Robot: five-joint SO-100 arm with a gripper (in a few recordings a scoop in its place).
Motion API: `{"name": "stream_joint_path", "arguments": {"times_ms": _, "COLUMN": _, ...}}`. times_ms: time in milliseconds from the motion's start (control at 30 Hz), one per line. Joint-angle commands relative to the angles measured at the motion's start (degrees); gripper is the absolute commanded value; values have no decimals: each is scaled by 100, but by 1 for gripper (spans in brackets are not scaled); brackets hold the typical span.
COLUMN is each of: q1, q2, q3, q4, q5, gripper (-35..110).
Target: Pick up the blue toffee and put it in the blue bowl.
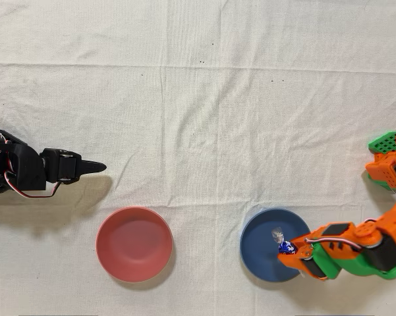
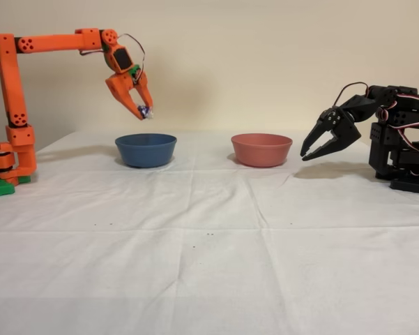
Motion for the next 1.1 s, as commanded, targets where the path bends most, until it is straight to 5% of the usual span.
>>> {"name": "stream_joint_path", "arguments": {"times_ms": 0, "q1": -53, "q2": 97, "q3": 88, "q4": -193, "q5": -62, "gripper": 13}}
{"name": "stream_joint_path", "arguments": {"times_ms": 500, "q1": -105, "q2": -703, "q3": 246, "q4": -861, "q5": -141, "gripper": 15}}
{"name": "stream_joint_path", "arguments": {"times_ms": 1067, "q1": -185, "q2": -1072, "q3": -308, "q4": -255, "q5": -378, "gripper": 43}}
